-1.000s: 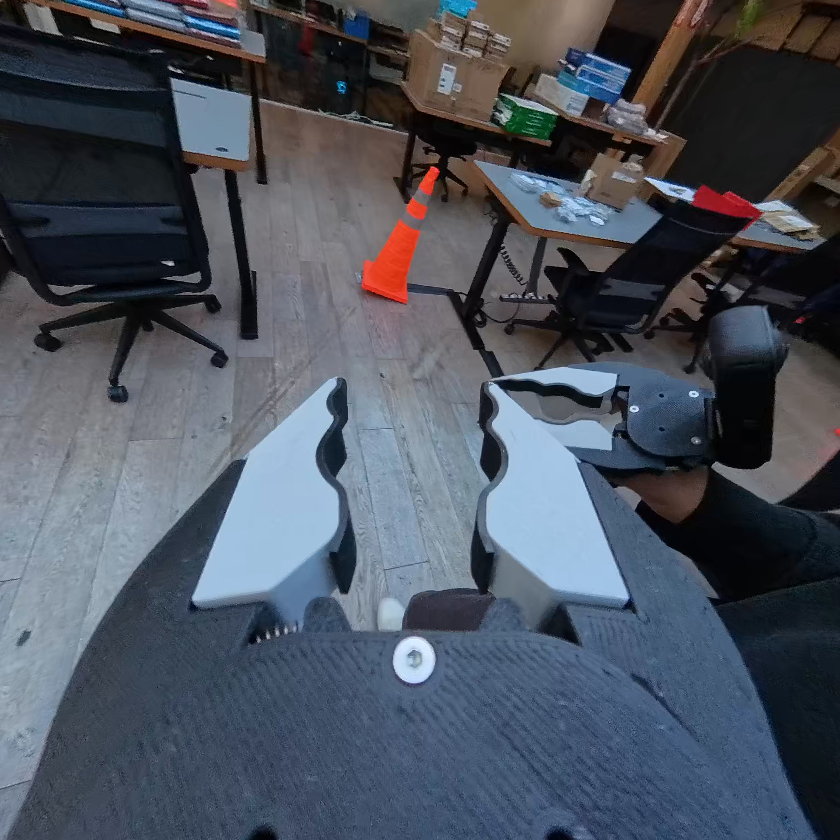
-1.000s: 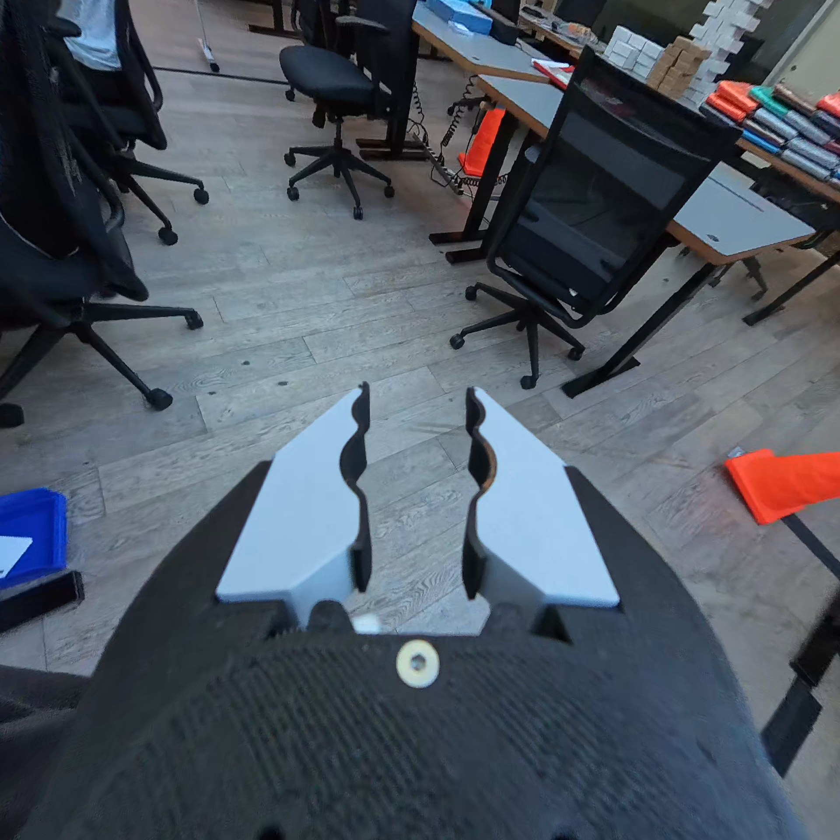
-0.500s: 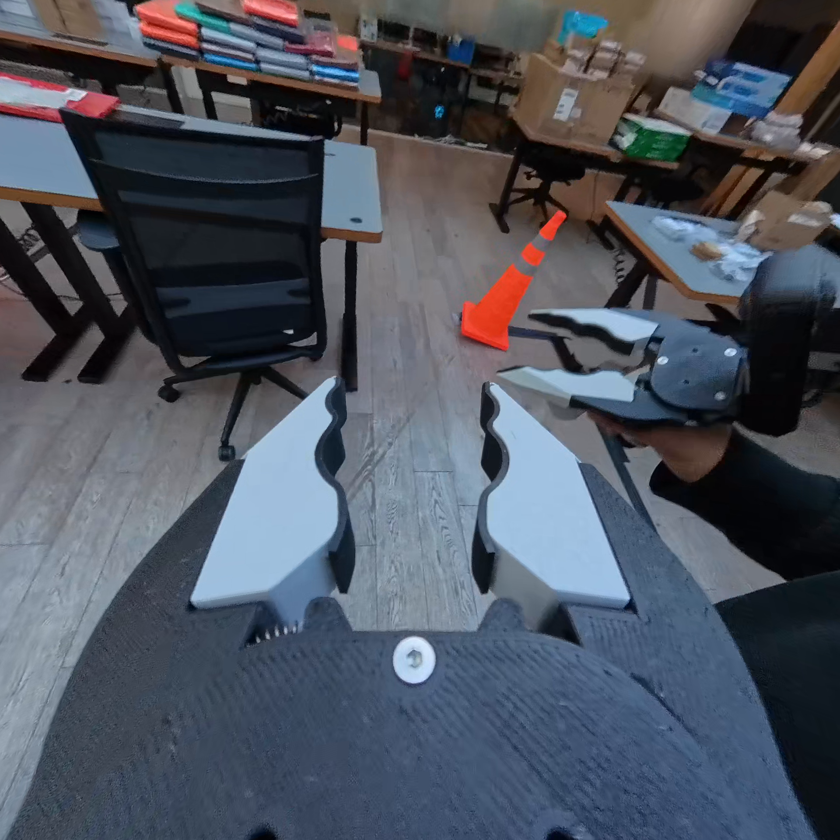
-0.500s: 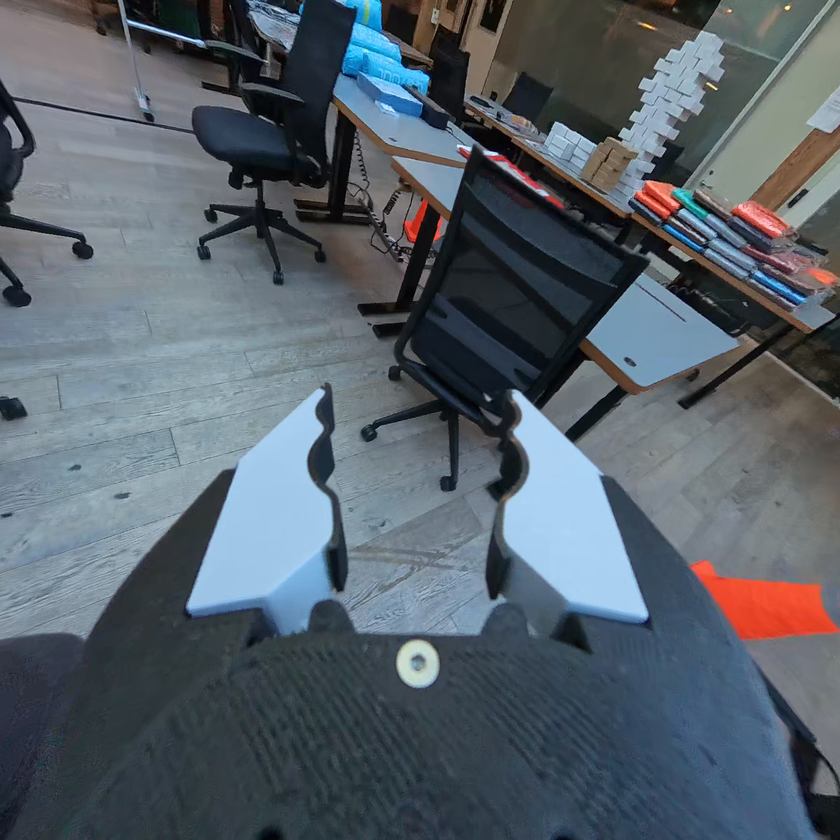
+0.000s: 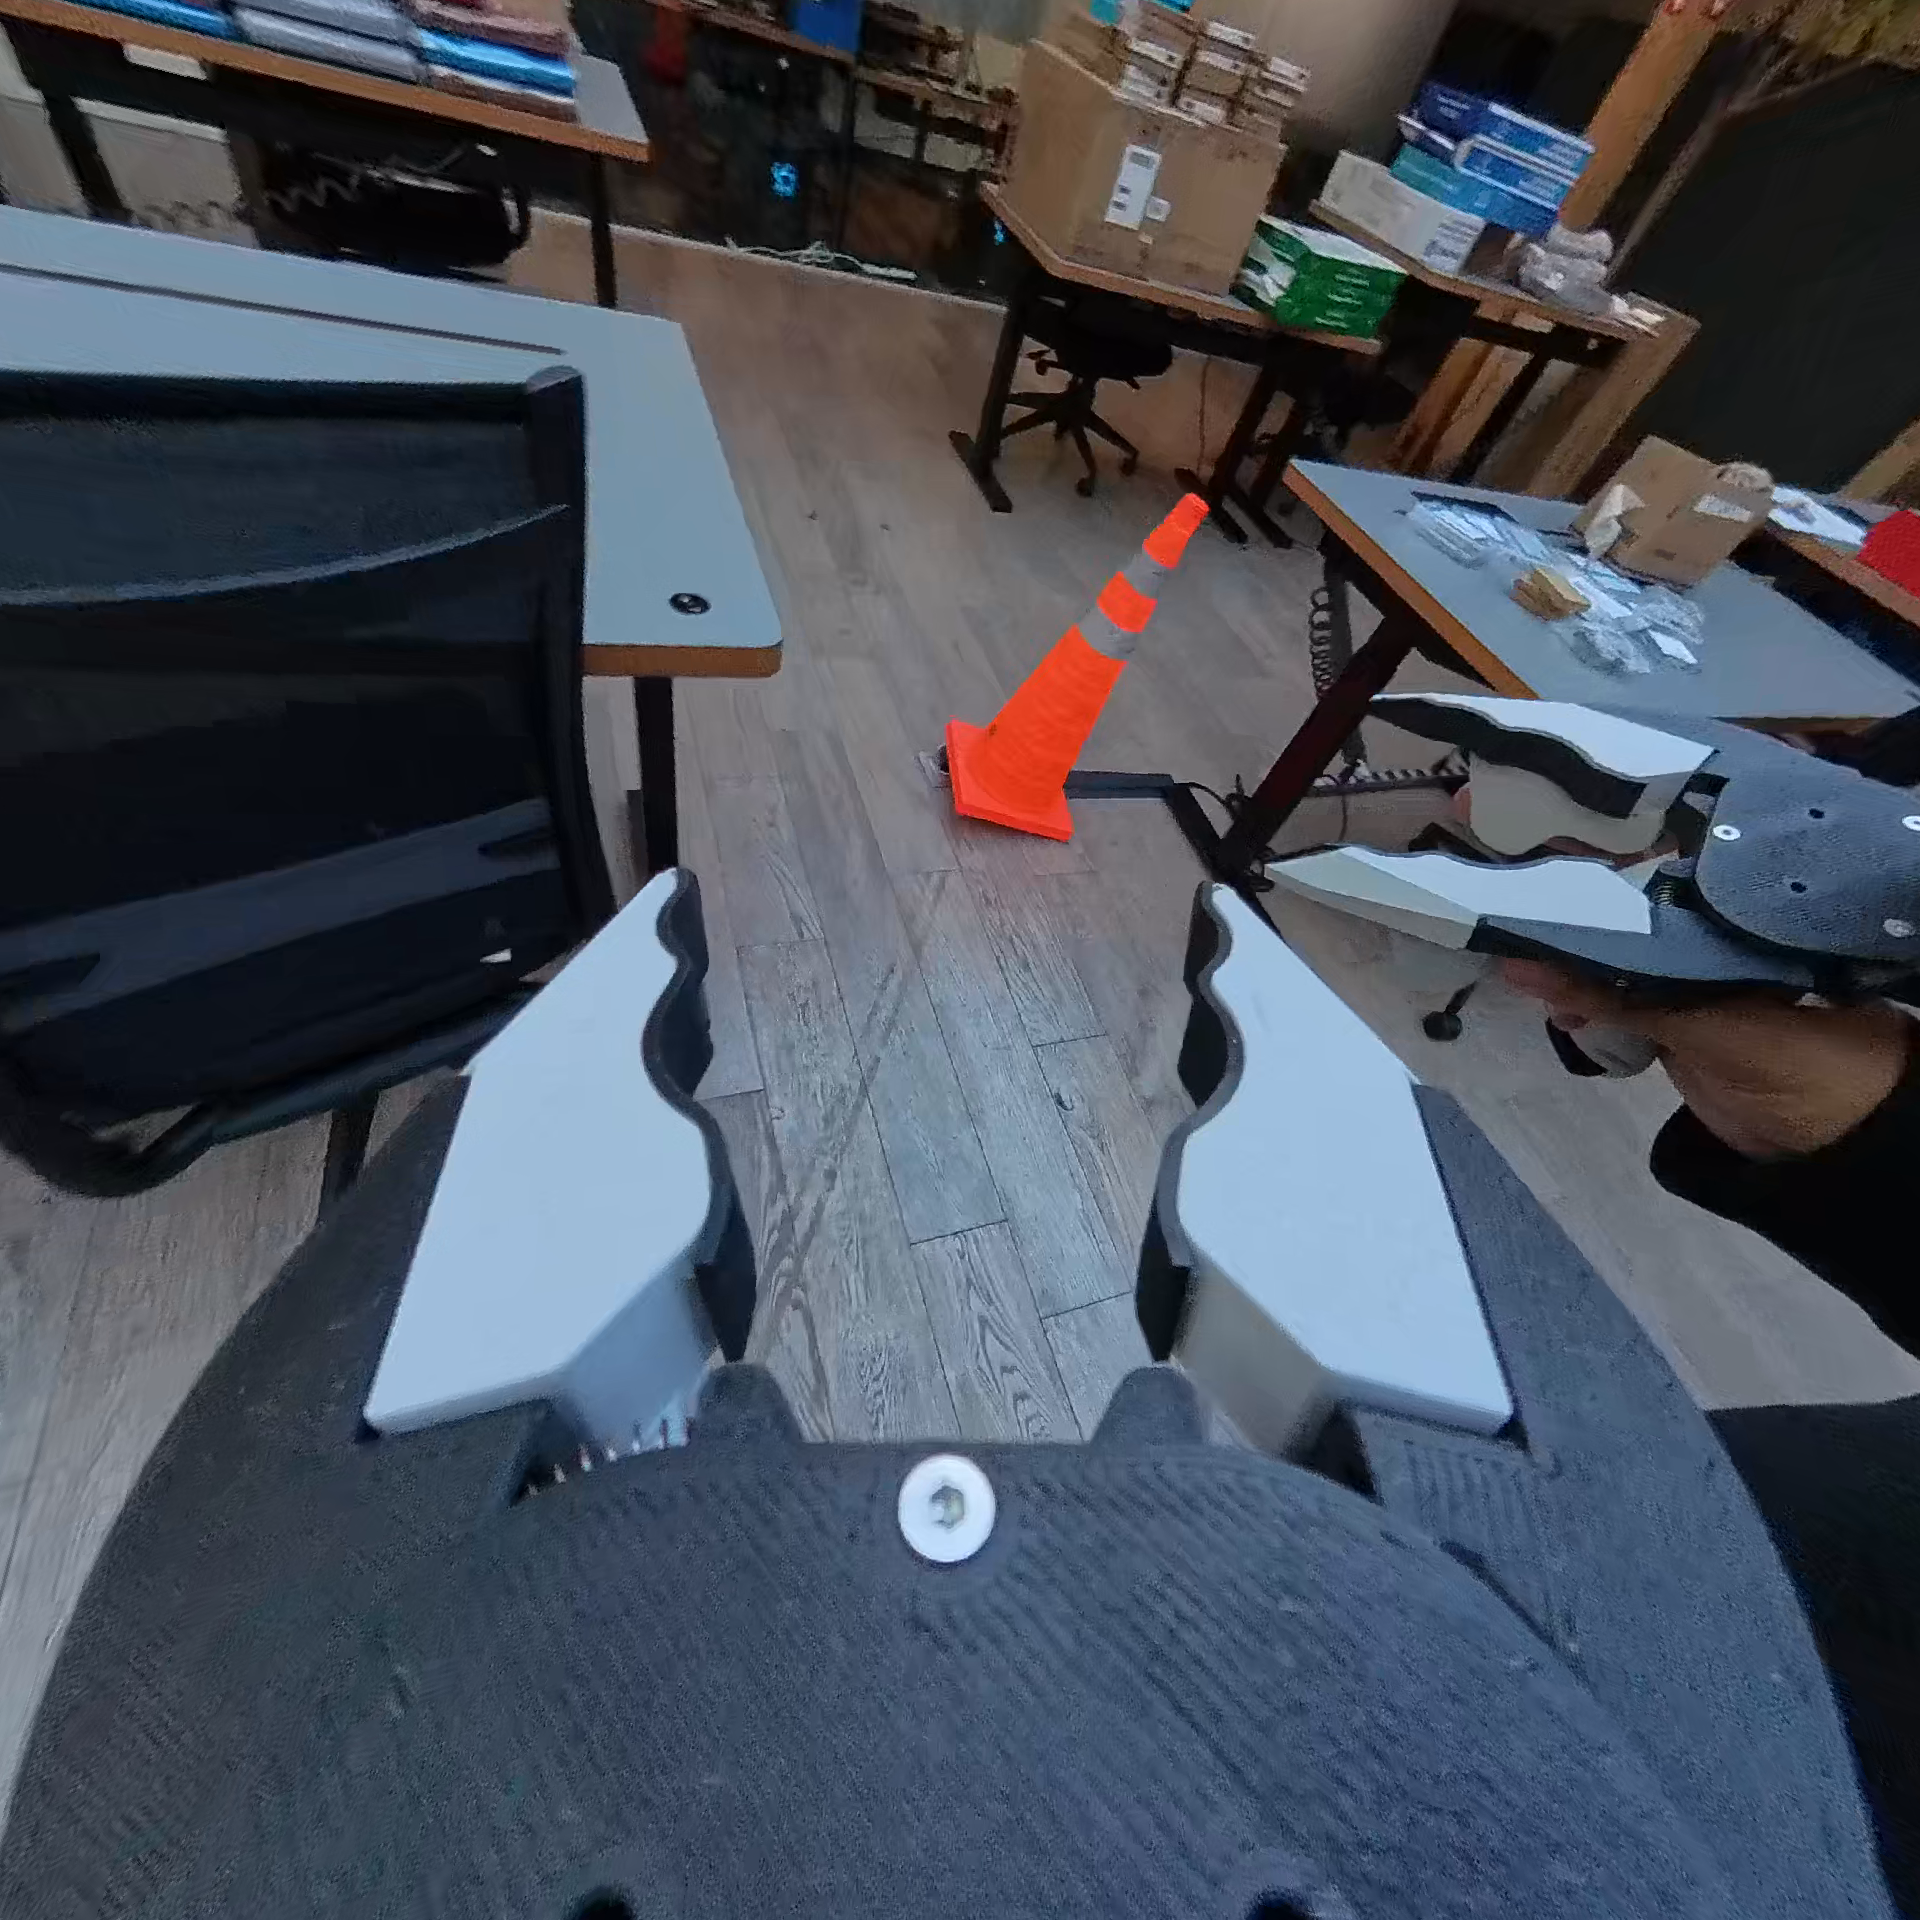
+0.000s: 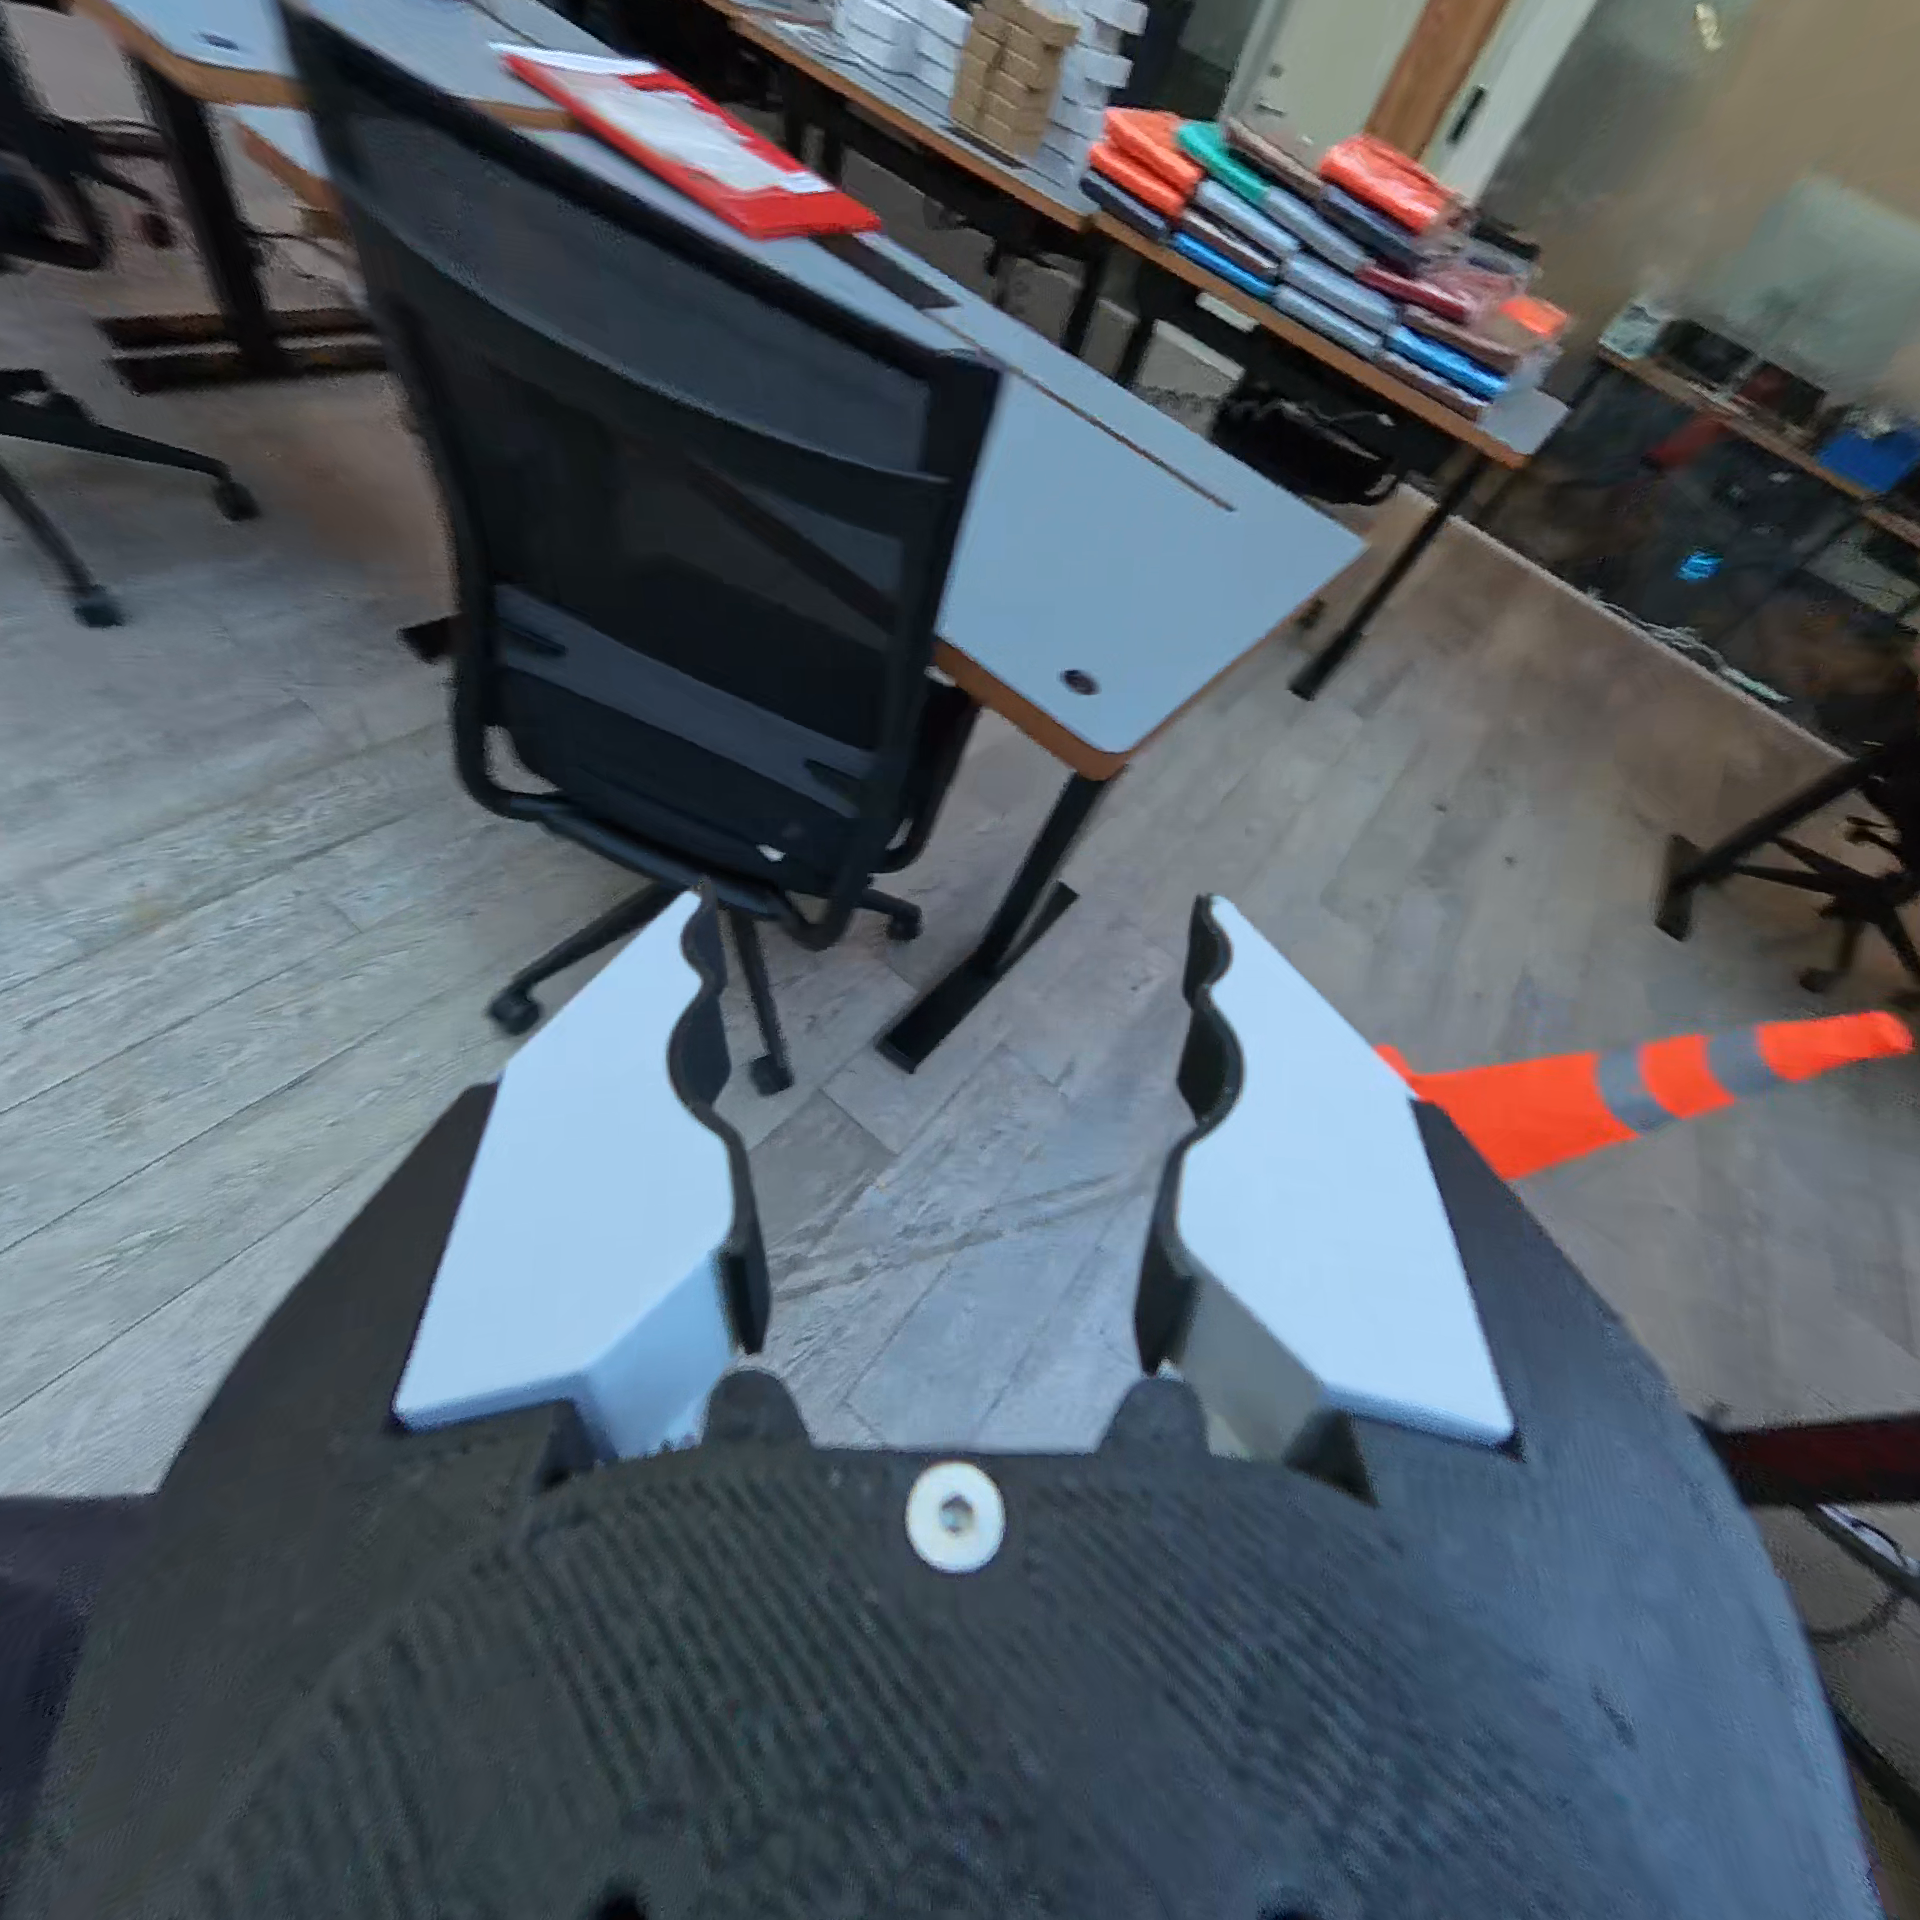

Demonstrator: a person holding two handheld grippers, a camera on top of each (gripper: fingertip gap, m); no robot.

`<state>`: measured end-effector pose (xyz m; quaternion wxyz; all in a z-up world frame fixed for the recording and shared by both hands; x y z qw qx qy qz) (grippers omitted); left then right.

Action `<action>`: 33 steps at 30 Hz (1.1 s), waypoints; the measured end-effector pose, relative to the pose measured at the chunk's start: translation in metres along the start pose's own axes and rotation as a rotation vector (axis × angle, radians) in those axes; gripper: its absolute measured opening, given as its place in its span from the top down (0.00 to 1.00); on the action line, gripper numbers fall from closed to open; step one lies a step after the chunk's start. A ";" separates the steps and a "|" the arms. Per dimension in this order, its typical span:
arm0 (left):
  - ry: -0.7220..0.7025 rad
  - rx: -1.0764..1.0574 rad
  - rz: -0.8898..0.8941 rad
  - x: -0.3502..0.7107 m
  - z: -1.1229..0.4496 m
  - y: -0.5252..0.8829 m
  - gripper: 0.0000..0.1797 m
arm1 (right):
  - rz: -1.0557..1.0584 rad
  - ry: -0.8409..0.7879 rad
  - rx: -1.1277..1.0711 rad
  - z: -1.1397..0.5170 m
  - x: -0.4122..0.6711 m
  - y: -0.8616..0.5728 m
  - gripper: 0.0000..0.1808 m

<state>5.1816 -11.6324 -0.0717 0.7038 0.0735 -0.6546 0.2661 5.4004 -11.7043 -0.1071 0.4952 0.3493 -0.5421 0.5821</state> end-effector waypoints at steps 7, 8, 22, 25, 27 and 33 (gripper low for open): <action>0.115 -0.439 -0.142 0.050 -0.228 -0.022 0.48 | -0.101 0.008 -0.380 -0.052 -0.020 -0.156 0.54; 0.106 -0.477 -0.176 0.057 -0.258 -0.029 0.48 | -0.123 0.017 -0.424 -0.055 -0.033 -0.172 0.55; 0.029 -0.301 -0.409 0.112 -0.719 -0.097 0.47 | -0.081 0.060 -0.573 -0.221 -0.140 -0.554 0.55; 0.026 -0.206 -0.437 0.137 -0.782 -0.076 0.48 | -0.010 0.006 -0.504 -0.289 -0.117 -0.631 0.55; 0.027 -0.140 -0.420 0.144 -0.820 -0.051 0.48 | 0.044 -0.057 -0.479 -0.333 -0.101 -0.670 0.56; 0.035 0.013 -0.391 0.140 -0.950 0.028 0.51 | 0.095 -0.367 -0.518 -0.455 -0.076 -0.749 0.77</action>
Point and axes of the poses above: each gripper's, where its closed fingertips meet, z back along the fingers, x out of its top, y = z × x across the jaws, the point moved 5 cm from there along z, back along the fingers, and after that the axes turned 11 degrees about -y, right-handed, at the moved point
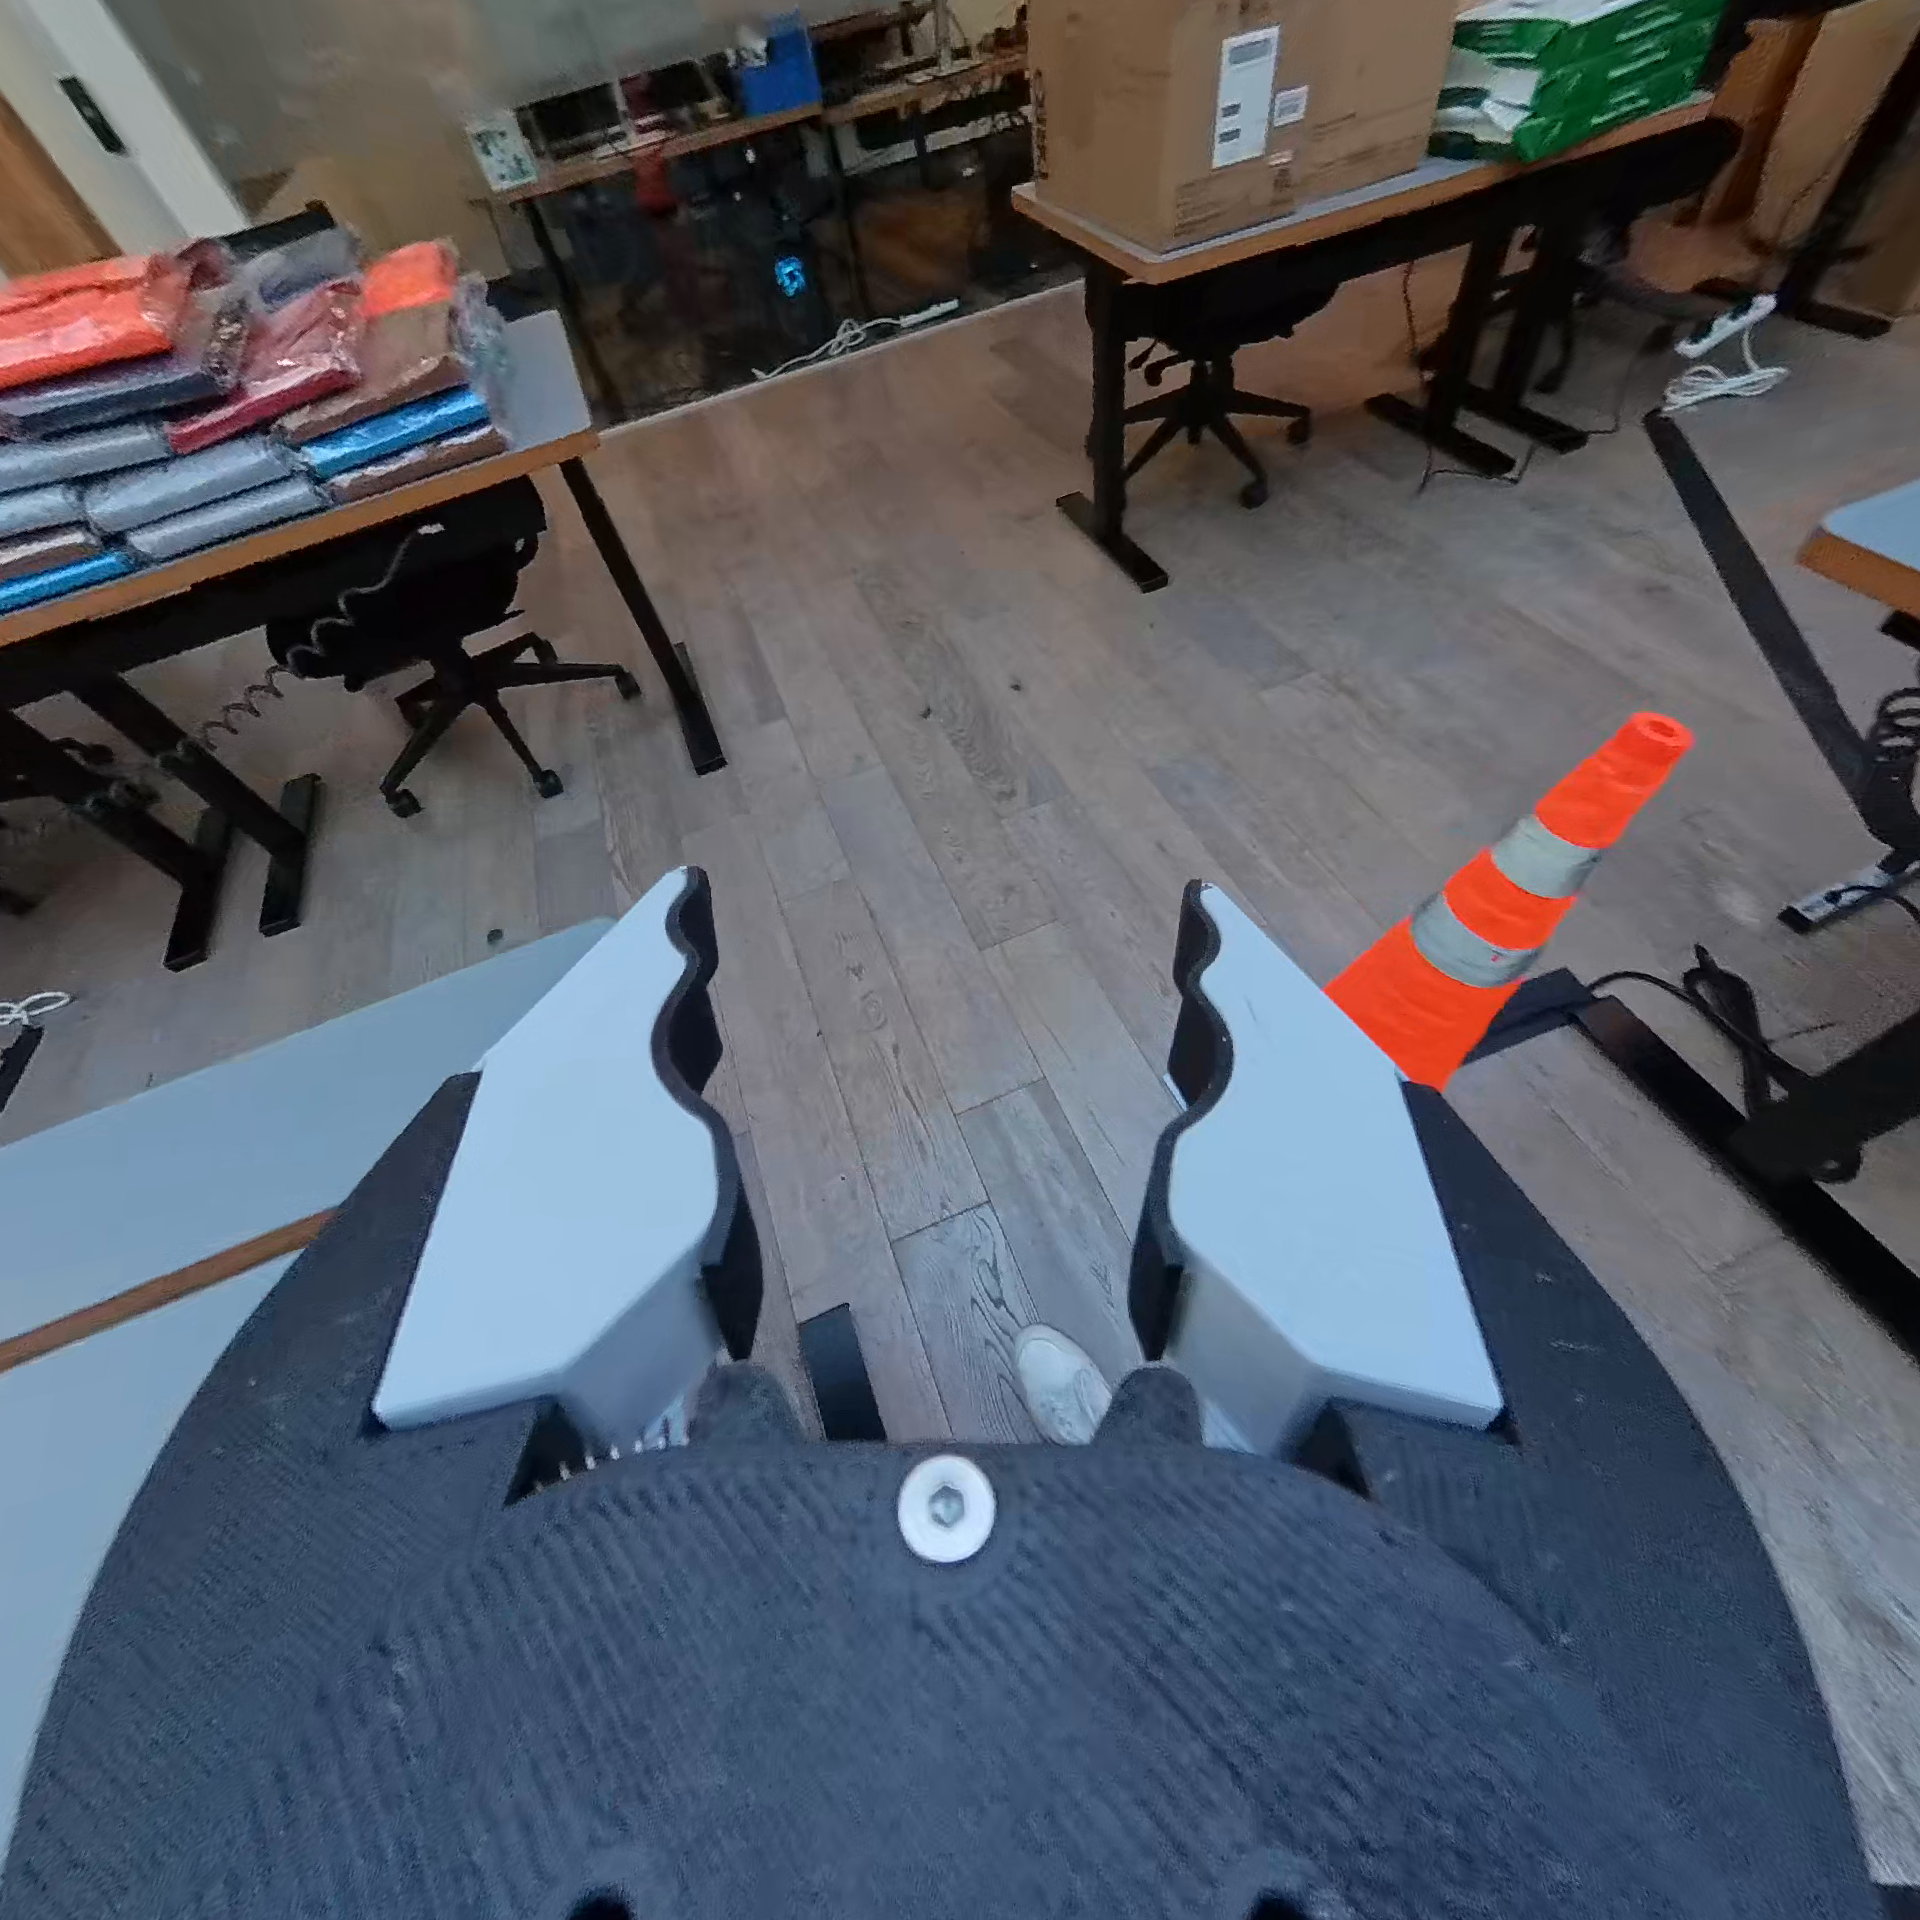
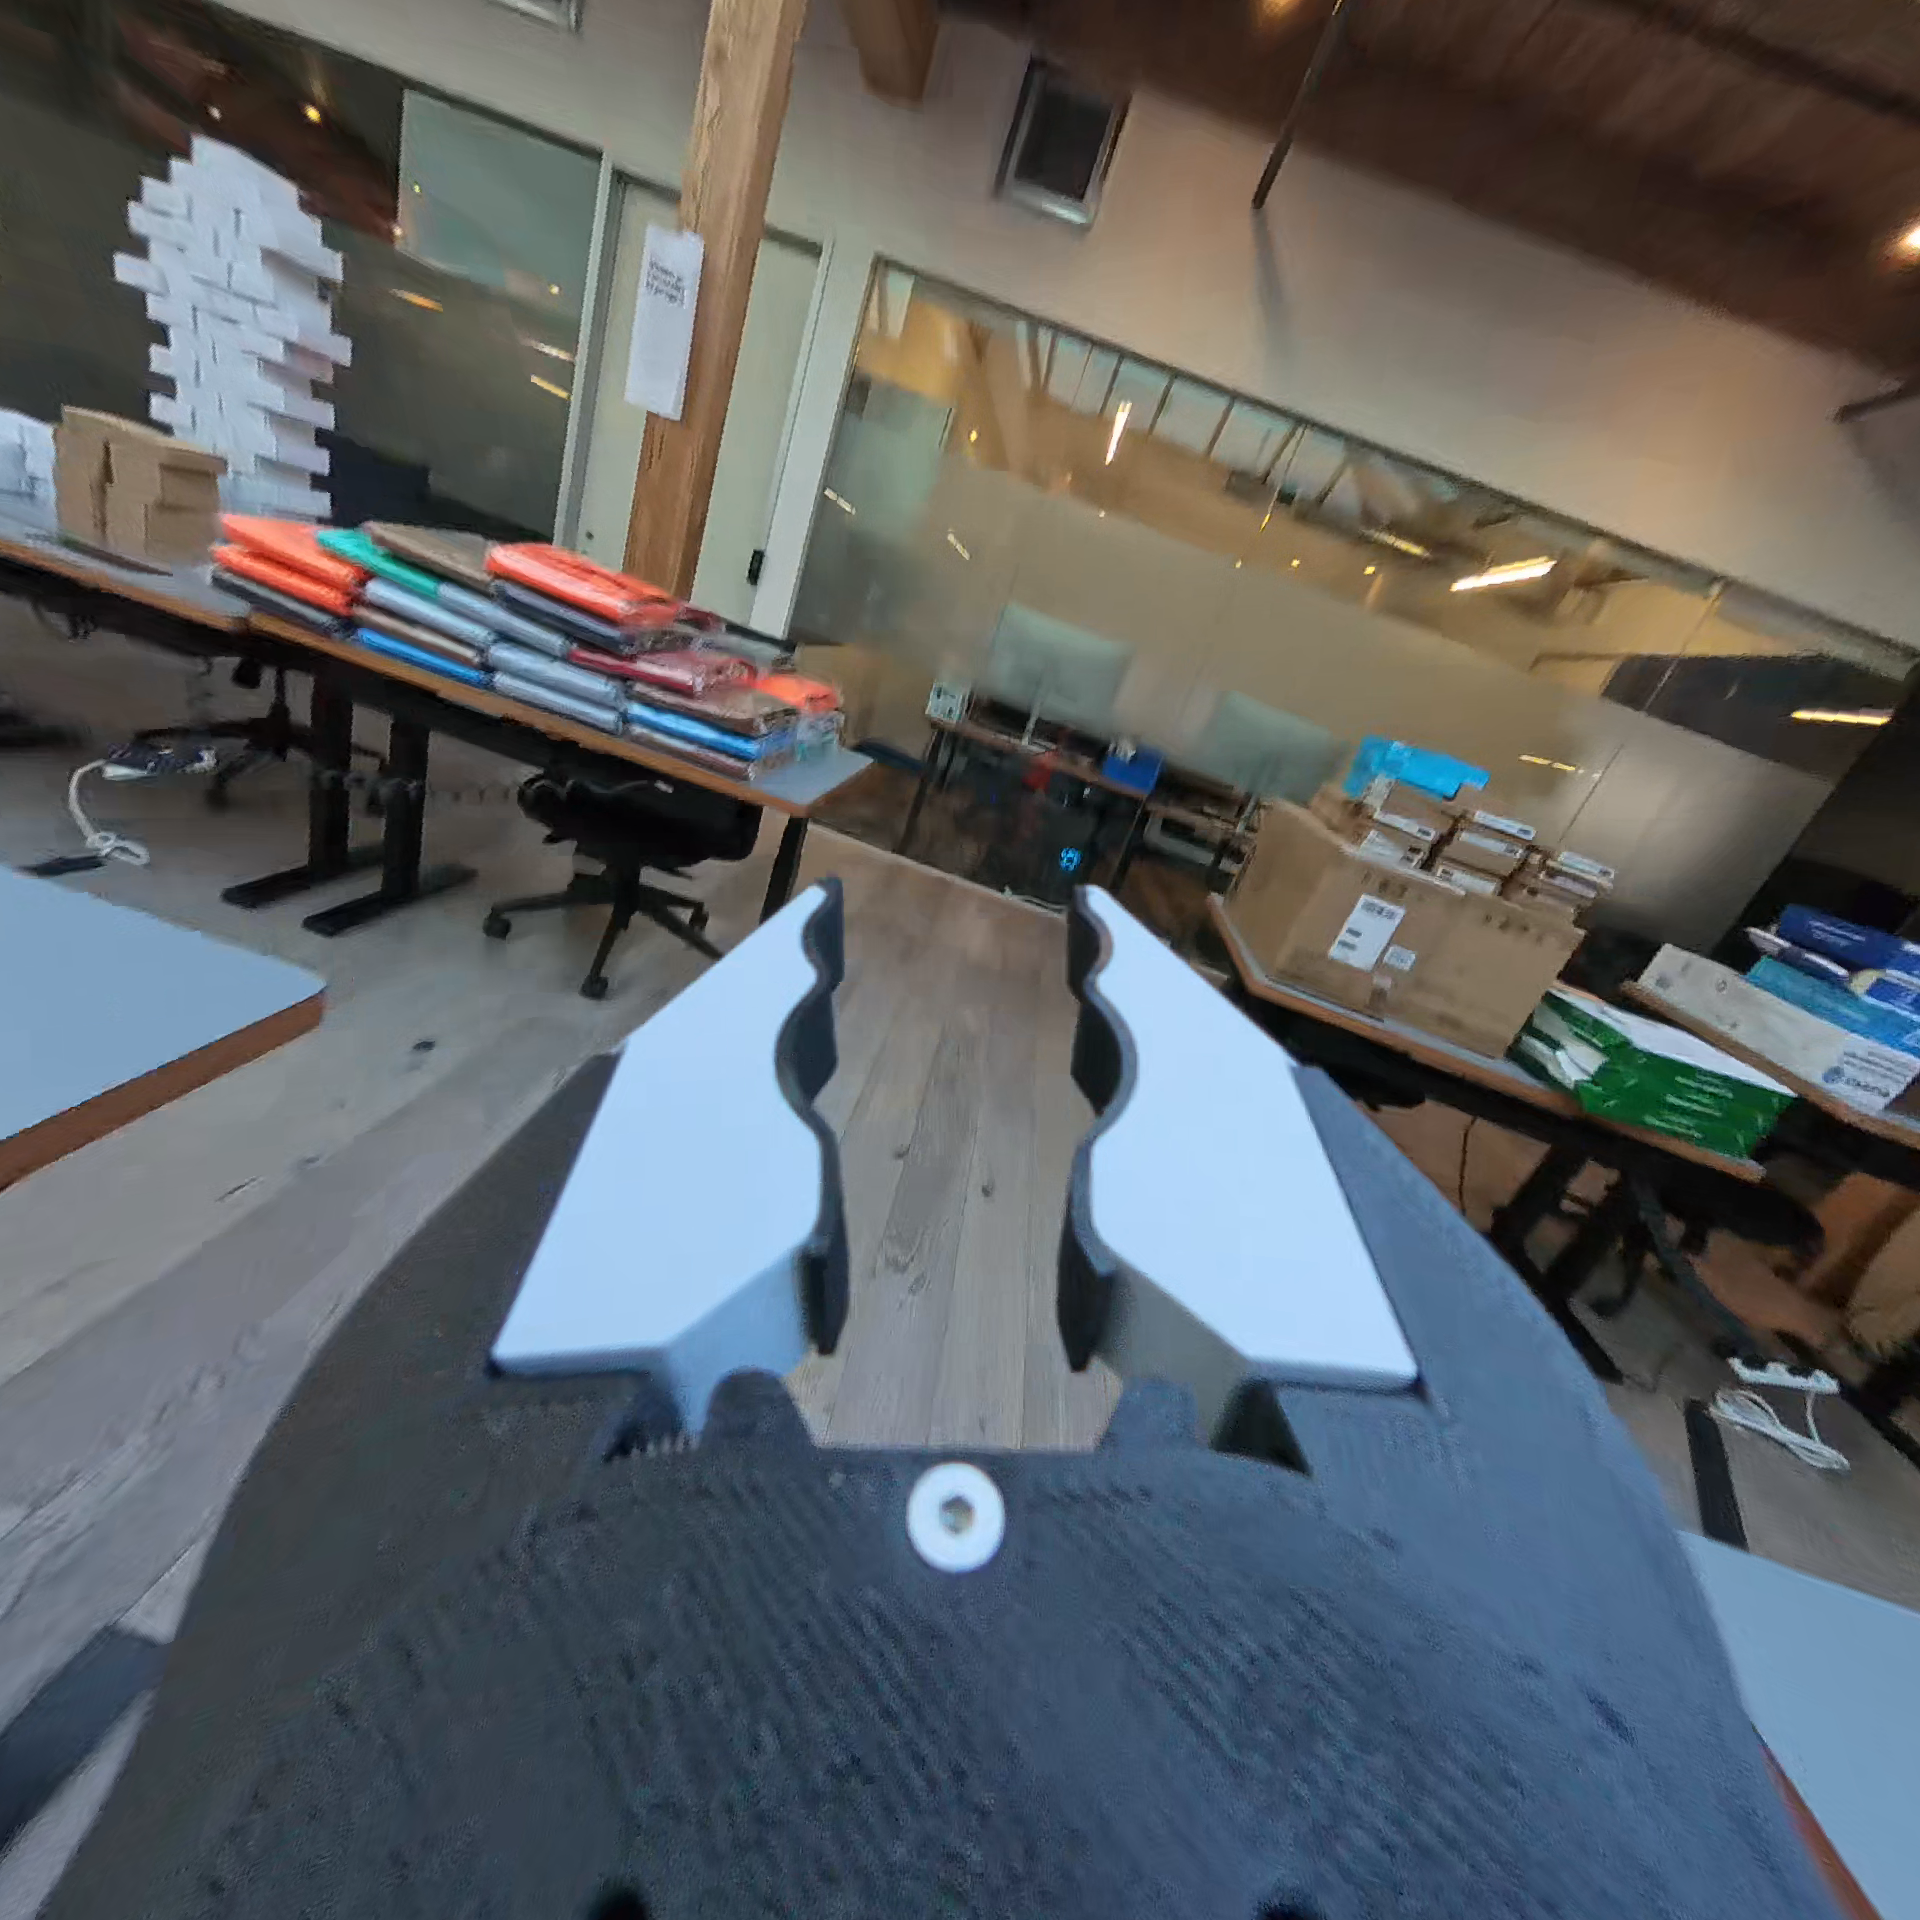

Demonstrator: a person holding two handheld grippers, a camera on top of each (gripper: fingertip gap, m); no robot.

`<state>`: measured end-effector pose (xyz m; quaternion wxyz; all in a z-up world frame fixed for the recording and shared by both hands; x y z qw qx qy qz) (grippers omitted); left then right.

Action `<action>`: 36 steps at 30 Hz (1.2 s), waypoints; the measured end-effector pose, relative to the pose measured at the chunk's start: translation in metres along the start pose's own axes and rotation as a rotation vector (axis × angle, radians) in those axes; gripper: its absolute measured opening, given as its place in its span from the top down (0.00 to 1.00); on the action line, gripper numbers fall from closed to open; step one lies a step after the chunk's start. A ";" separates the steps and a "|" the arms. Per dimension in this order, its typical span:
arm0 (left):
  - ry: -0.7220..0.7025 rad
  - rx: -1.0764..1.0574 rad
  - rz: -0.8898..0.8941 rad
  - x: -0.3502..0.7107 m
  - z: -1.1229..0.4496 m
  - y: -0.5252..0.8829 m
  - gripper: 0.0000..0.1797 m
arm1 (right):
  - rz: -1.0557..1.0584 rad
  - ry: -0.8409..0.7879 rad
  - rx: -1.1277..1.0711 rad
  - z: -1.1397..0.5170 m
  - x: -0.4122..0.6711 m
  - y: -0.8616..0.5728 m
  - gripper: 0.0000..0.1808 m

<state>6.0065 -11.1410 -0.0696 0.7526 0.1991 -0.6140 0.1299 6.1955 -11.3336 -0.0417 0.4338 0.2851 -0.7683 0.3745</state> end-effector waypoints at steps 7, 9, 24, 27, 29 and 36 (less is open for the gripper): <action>0.001 -0.122 0.021 0.028 -0.195 0.062 0.52 | -0.064 0.148 -0.063 -0.175 -0.079 -0.027 0.70; -0.038 -0.172 -0.022 0.048 -0.252 0.075 0.53 | -0.104 0.164 -0.095 -0.221 -0.097 -0.040 0.68; 0.044 -0.381 -0.036 0.075 -0.680 0.091 0.72 | -0.263 0.571 0.007 -0.554 -0.369 -0.129 0.55; -0.011 -0.415 0.023 0.120 -0.760 0.095 0.72 | -0.165 0.425 0.009 -0.655 -0.364 -0.182 0.57; -0.047 -0.404 0.036 0.135 -0.814 0.100 0.70 | -0.111 0.349 0.009 -0.710 -0.379 -0.209 0.57; 0.070 -0.545 0.179 0.134 -0.997 0.096 0.60 | -0.105 0.428 -0.077 -0.833 -0.459 -0.274 0.46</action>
Point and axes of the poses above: each gripper's, where its closed fingertips meet, z back along the fingers, x out of its top, y = z × x across the jaws, the point moved 5 cm from there along z, back along the fingers, and after that the axes turned 11 degrees about -y, right-handed, at the moved point
